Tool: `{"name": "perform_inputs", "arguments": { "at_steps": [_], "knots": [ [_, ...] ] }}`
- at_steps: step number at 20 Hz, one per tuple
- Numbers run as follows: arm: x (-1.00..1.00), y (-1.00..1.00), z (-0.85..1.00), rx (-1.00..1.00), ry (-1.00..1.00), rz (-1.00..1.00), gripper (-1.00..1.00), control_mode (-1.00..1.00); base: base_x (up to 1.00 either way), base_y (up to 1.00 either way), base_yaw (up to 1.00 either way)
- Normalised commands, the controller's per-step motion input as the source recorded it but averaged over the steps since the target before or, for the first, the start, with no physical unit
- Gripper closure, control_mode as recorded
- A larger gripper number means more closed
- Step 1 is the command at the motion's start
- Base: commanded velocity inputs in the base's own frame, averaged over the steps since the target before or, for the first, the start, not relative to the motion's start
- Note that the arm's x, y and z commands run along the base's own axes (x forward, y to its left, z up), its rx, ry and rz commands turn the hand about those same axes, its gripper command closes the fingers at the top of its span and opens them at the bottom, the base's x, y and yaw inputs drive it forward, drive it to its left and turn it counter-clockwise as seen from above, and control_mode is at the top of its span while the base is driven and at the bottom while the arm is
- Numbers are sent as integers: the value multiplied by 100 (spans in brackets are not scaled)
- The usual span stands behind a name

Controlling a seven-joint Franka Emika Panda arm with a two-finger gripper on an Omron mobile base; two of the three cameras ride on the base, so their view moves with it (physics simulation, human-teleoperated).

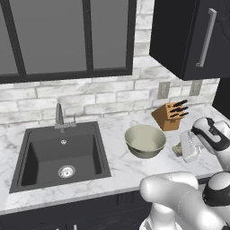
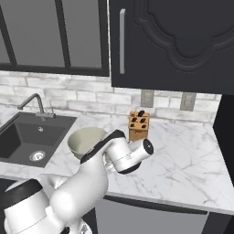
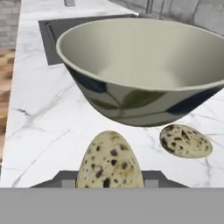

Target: Gather the eggs and milk located in the vicinity of the sink area and place them right next to the bowl.

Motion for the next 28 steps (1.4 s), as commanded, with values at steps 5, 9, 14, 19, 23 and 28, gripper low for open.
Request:
{"name": "perform_inputs", "arguments": {
  "at_steps": [5,9,14,19,23,28],
  "knots": [
    [16,0,-12,0,0,0,100,-100,0,0,0],
    [7,1,-17,0,-1,0,100,-100,0,0,0],
    [11,13,-24,0,0,0,100,-100,0,0,0],
    [10,21,-19,0,0,0,100,-100,0,0,0],
    [13,18,-8,0,0,0,100,-100,0,0,0],
    [12,6,-4,0,0,0,100,-100,0,0,0]
  ]
}}
